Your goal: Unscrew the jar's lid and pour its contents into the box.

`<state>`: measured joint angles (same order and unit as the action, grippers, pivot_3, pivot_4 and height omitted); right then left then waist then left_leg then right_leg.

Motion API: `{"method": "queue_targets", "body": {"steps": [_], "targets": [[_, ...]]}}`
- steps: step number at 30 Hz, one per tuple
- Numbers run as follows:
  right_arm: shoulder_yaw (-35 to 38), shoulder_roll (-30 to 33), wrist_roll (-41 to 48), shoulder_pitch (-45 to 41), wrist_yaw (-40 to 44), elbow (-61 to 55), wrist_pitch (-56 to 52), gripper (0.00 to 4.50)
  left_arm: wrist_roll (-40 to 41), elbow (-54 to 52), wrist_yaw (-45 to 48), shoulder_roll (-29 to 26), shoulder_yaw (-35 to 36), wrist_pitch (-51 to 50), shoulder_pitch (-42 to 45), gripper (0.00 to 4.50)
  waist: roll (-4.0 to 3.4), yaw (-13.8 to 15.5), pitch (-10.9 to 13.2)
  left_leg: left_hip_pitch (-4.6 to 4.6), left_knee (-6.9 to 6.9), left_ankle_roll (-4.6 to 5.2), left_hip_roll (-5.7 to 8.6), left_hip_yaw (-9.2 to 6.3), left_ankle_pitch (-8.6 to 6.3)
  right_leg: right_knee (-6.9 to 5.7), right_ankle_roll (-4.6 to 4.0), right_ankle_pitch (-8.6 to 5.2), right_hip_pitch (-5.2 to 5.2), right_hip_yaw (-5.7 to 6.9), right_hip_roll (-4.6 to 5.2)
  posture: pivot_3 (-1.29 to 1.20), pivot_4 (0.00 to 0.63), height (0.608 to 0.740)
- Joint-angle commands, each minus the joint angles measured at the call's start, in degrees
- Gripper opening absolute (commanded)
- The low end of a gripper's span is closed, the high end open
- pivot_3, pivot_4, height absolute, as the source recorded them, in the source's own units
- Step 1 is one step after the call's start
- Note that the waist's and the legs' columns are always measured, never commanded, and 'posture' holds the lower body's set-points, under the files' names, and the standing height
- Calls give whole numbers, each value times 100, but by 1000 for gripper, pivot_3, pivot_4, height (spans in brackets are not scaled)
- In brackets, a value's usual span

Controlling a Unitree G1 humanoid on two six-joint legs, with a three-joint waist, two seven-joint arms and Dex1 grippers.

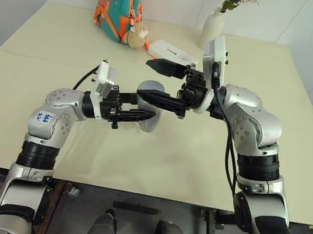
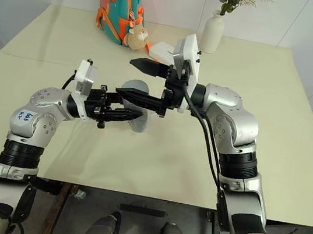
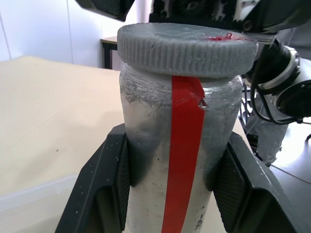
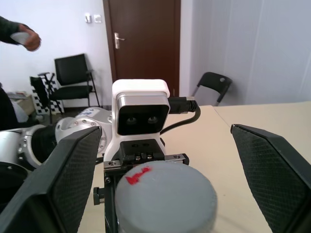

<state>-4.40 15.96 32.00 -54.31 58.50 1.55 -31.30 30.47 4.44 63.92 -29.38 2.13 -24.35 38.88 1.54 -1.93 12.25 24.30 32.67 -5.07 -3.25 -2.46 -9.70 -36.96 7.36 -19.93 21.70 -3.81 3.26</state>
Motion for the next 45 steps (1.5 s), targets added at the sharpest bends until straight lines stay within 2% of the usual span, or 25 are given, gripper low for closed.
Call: {"method": "queue_targets", "body": {"steps": [1, 11, 20, 37, 40, 45], "targets": [[-75, -166, -20, 47, -226, -322, 83, 4471, -28, -183, -64, -59, 1, -12, 42, 1890, 0, 4, 0, 0, 0, 0, 0, 0, 0, 0, 0, 0, 0, 0, 0, 0, 150, 740], [-230, -329, -365, 13, -514, -36, 259, 4471, 74, -357, -142, 66, -71, -86, 33, 1890, 0, 16, 0, 0, 0, 0, 0, 0, 0, 0, 0, 0, 1, 0, 0, 0, 150, 740], [68, 234, -587, -308, 213, 1040, 852, 4471, 202, -489, -154, 154, 27, -196, 9, 1890, 0, 6, 0, 0, 0, 0, -1, 0, 0, -1, 0, 0, 1, 0, -2, 0, 150, 740], [610, 1395, -358, -209, 903, 1766, 937, 4471, 202, -473, -172, 149, 172, -116, -74, 1890, -1, 31, 1, 1, 5, 0, 0, 1, -1, 7, 0, 0, -3, -1, -2, 0, 150, 740], [734, 1418, -217, -211, 902, 1658, 780, 4471, 191, -461, -164, 136, 187, -102, -81, 1890, -6, -17, 4, 1, 5, -1, -1, 3, -2, 6, 0, 0, -2, -4, -2, 0, 150, 740], [797, 1202, 411, -113, 779, 717, 59, 4471, 172, -438, -161, 122, 190, -84, -60, 1890, -13, -28, 8, 1, 5, -2, -3, 4, -1, 2, 2, -1, 0, -5, -3, 0, 150, 740]]}}
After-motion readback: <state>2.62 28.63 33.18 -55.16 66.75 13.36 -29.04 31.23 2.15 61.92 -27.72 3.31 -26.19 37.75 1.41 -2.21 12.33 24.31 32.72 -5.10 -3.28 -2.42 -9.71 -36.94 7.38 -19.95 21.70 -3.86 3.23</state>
